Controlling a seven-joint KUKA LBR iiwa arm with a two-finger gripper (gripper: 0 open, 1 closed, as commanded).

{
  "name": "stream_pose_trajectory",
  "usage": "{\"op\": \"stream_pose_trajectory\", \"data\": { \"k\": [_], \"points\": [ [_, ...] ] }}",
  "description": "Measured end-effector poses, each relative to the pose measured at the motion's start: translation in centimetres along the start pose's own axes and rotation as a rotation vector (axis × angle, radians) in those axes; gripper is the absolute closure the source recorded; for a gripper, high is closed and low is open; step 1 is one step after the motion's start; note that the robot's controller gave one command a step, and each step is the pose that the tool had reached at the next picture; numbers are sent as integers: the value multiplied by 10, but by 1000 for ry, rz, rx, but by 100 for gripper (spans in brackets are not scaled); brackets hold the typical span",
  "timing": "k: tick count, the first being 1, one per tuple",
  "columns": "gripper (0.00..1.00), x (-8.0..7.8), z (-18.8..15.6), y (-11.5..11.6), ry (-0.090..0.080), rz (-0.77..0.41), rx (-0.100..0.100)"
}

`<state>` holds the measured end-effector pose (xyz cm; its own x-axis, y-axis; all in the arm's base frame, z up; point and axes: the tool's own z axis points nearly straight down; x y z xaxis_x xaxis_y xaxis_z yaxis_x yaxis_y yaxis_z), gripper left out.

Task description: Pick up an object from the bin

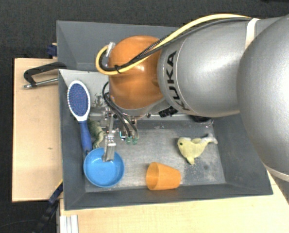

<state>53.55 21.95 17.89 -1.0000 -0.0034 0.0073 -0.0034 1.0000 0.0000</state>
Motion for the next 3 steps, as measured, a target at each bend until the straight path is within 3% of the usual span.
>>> {"op": "stream_pose_trajectory", "data": {
  "k": [1, 2, 3],
  "points": [
    [0, 20, 106, -32, -3, -317, 2],
    [100, 18, 103, -31, -10, -316, -1],
    [100, 14, -33, -30, -22, -323, -2]
  ]
}}
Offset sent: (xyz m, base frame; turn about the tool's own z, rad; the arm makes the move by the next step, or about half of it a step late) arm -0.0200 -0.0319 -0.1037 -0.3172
